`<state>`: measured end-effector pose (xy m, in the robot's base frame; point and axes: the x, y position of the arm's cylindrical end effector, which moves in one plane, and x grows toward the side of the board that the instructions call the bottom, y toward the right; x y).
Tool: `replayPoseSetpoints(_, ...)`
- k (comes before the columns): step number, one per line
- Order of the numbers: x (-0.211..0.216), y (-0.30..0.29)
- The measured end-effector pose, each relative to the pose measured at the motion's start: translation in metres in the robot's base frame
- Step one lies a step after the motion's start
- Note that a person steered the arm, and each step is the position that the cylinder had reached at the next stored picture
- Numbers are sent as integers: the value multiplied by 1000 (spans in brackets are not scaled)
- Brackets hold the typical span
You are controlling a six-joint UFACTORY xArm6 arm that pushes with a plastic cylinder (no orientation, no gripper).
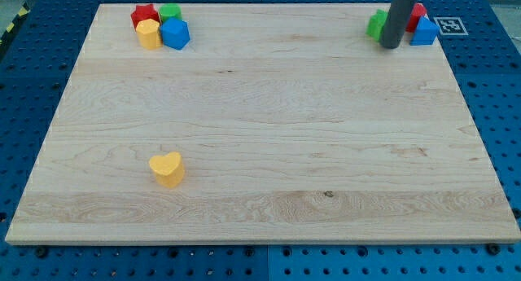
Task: Move the green star slightly up
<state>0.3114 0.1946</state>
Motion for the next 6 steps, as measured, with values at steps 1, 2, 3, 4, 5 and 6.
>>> replayPoseSetpoints(1, 0, -30)
replayPoseSetpoints(2, -12, 2)
replayPoseSetpoints(3, -23, 12)
replayPoseSetpoints(4, -34, 7)
replayPoseSetpoints(5, -56, 6)
replayPoseSetpoints(6, -44, 6)
